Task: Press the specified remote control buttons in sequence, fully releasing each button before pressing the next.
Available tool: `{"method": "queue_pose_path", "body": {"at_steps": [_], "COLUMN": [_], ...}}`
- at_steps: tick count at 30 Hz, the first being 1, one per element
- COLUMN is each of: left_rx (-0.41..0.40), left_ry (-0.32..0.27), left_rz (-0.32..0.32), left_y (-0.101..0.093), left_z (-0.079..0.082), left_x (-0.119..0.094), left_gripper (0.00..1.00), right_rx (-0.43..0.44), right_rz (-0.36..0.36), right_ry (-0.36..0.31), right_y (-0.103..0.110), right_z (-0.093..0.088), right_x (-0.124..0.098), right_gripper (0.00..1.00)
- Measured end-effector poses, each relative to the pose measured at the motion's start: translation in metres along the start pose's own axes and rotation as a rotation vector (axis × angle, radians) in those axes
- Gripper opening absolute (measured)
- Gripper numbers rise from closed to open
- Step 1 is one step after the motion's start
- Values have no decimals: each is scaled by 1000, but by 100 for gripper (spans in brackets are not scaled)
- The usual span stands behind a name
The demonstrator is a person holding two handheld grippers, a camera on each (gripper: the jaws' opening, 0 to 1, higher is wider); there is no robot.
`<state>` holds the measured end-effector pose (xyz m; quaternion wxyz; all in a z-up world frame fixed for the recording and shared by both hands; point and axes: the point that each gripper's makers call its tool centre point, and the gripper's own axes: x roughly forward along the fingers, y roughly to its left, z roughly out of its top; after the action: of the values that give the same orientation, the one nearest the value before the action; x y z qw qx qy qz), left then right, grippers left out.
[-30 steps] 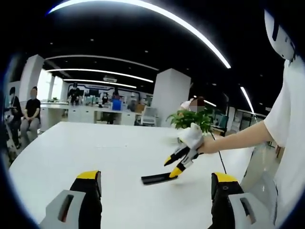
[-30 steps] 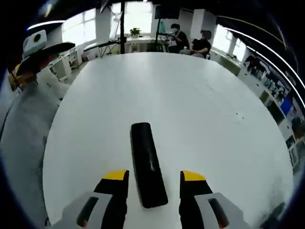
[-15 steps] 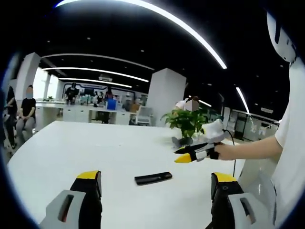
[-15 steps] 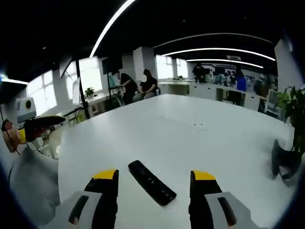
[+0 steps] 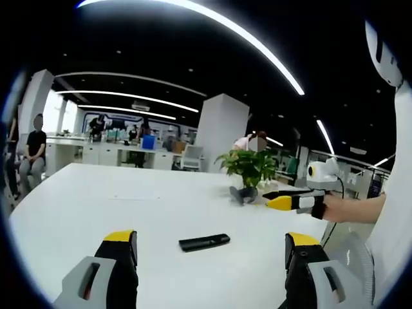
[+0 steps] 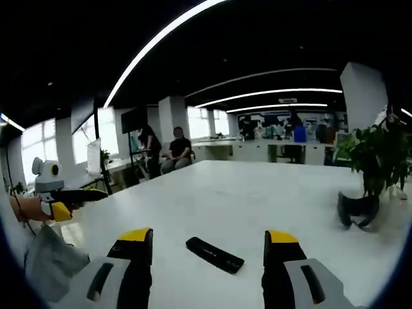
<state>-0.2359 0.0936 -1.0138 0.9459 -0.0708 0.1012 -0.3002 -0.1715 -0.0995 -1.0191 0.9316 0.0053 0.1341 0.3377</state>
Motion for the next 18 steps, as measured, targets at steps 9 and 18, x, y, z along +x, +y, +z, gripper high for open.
{"method": "queue_pose_path", "body": {"at_steps": [9,18], "left_rx": [3,26], "left_ry": [-3,12], "left_rz": [-20,-28], "left_y": [-2,-5], "left_z": [0,-5], "left_x": [1,-2], "left_gripper": [99,99], "right_rx": [-51,6], "right_rz": [-46,-96], "right_ry": [-4,-32], "right_y": [8,2], "right_z": [-6,-12], "right_x": [-27,-46], "right_gripper": [73,78]}}
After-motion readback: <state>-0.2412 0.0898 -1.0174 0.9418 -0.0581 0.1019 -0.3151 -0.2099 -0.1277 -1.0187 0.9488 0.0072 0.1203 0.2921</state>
